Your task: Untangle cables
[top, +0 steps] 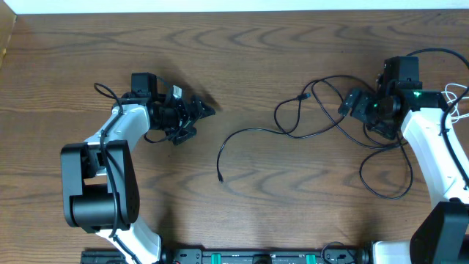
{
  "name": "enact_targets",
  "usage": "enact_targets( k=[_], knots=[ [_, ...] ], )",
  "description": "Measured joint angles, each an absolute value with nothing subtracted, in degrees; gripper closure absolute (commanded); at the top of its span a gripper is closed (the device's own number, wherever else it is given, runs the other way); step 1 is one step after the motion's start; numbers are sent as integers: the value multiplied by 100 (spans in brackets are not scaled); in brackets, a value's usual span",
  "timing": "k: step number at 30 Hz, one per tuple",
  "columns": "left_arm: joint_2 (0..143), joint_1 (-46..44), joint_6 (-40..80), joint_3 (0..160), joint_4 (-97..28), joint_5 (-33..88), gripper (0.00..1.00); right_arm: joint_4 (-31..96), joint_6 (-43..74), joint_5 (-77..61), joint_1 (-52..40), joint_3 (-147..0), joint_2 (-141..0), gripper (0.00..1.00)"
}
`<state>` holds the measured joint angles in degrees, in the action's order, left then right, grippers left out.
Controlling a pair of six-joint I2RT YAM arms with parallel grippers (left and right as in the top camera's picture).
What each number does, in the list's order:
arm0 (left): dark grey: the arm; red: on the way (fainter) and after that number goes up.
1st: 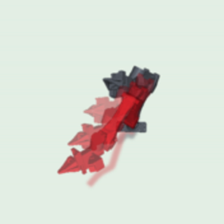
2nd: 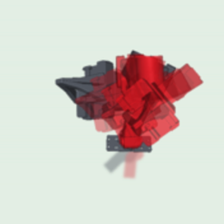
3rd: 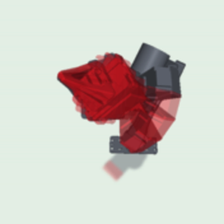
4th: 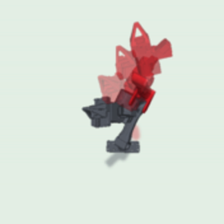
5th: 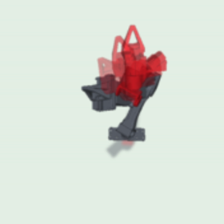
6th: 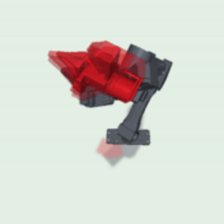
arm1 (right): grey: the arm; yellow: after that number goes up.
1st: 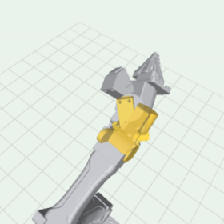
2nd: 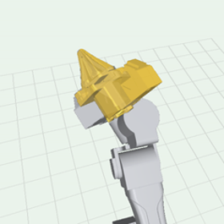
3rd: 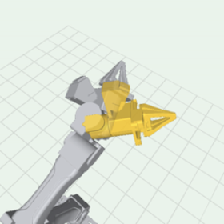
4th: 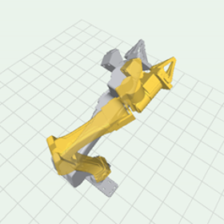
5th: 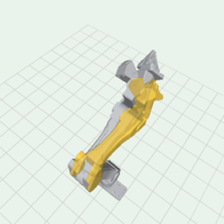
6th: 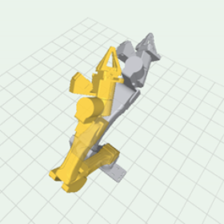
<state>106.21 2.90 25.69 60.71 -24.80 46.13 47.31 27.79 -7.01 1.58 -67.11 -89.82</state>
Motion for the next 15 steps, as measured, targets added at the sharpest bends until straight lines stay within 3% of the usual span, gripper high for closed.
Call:
enact_targets(
  k=[15],
  knots=[
    [10621,290,2569,6071,-2480,4613,2,4735,2779,-687,139,-6711,-8849,1]
  ],
)
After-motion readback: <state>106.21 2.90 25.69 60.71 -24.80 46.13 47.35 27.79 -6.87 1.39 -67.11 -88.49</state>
